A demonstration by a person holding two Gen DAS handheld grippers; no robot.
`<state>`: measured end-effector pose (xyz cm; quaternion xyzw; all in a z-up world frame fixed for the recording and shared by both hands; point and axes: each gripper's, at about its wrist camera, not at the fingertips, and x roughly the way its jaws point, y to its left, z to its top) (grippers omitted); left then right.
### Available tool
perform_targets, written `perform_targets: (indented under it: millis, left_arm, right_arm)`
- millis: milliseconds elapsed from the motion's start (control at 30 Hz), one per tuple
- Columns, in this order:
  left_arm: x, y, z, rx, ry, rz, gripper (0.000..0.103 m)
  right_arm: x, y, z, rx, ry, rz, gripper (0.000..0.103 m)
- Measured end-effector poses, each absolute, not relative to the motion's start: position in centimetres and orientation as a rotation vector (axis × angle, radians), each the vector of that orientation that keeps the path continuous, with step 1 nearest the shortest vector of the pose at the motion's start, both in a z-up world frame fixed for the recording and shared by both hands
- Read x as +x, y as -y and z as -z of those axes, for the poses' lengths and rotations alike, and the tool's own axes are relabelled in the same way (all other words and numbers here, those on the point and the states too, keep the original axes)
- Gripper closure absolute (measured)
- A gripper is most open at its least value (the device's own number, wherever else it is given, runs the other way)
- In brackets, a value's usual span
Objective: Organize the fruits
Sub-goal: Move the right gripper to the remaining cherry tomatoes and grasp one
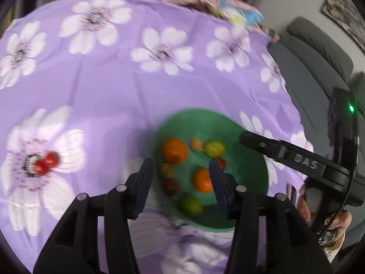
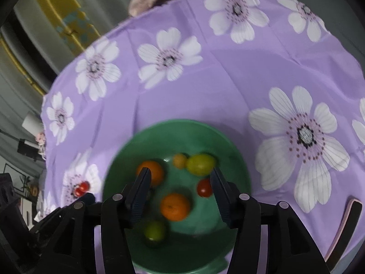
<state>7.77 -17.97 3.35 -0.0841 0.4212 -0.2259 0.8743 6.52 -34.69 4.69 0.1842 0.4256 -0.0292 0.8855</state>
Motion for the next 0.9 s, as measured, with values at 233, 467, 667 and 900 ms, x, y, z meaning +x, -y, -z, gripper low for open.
perform_targets:
  millis: [233, 467, 667, 900]
  left_arm:
    - [8.6, 6.9, -3.0, -0.250, -0.856, 0.214, 0.053]
    - [10.4, -0.1, 1.0, -0.326, -0.938, 0.030, 0.055]
    - [11.7, -0.1, 4.1, -0.355, -0.994, 0.067, 0.061]
    - [13.7, 1.0, 6.1, -0.350, -1.052, 0.098, 0.065]
  right_arm:
    - [6.7, 28.2, -7.2, 0.378, -0.803, -0.135, 0.048]
    - [10.4, 19.3, -5.4, 0.402, -0.927, -0.294, 0.048]
    - [15.7, 14.1, 0.1, 0.403, -1.108, -0.320, 0.048]
    - [19.0, 11.2, 4.9, 0.342, -1.220, -0.295, 0.057]
